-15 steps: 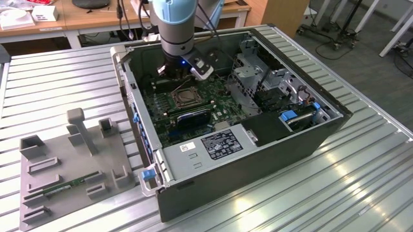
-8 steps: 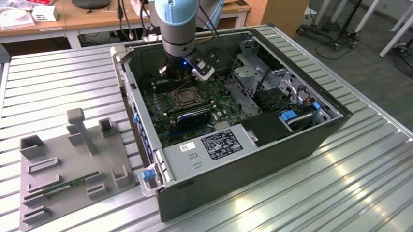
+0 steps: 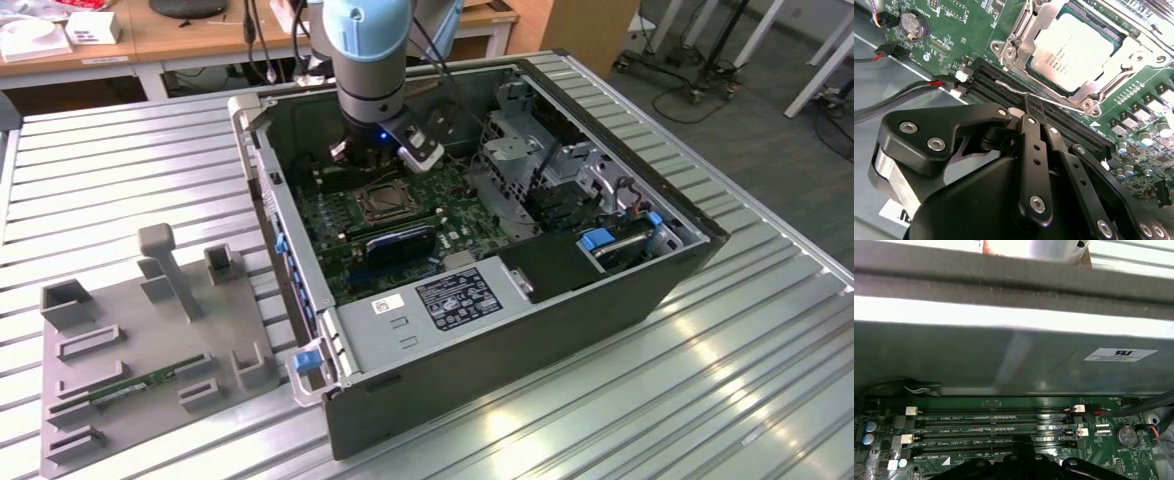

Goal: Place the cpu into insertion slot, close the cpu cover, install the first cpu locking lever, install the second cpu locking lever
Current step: 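Install the first cpu locking lever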

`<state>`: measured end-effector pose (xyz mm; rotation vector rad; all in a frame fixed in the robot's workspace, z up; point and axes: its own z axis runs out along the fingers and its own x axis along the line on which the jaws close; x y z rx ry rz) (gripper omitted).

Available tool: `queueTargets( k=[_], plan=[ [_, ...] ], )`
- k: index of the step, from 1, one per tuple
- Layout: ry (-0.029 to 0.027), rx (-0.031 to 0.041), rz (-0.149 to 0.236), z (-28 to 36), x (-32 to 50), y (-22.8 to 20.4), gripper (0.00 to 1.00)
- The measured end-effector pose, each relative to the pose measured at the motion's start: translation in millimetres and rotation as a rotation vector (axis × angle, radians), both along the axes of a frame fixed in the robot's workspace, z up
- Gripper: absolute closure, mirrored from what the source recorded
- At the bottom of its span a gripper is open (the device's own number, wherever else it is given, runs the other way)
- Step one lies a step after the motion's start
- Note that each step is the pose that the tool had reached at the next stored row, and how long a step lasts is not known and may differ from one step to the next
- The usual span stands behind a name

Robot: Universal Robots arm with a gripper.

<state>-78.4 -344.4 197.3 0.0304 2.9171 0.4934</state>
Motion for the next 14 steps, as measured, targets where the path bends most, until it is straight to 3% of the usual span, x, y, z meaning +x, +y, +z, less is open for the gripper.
queueTargets(
  k=[5,14],
  plan=[
    [0.0001,0.0,0.0,-3.8,0.8,0.0,0.89],
    [0.0005,-0.0001,0.0,-4.4,0.9,-2.3,0.89]
  ],
)
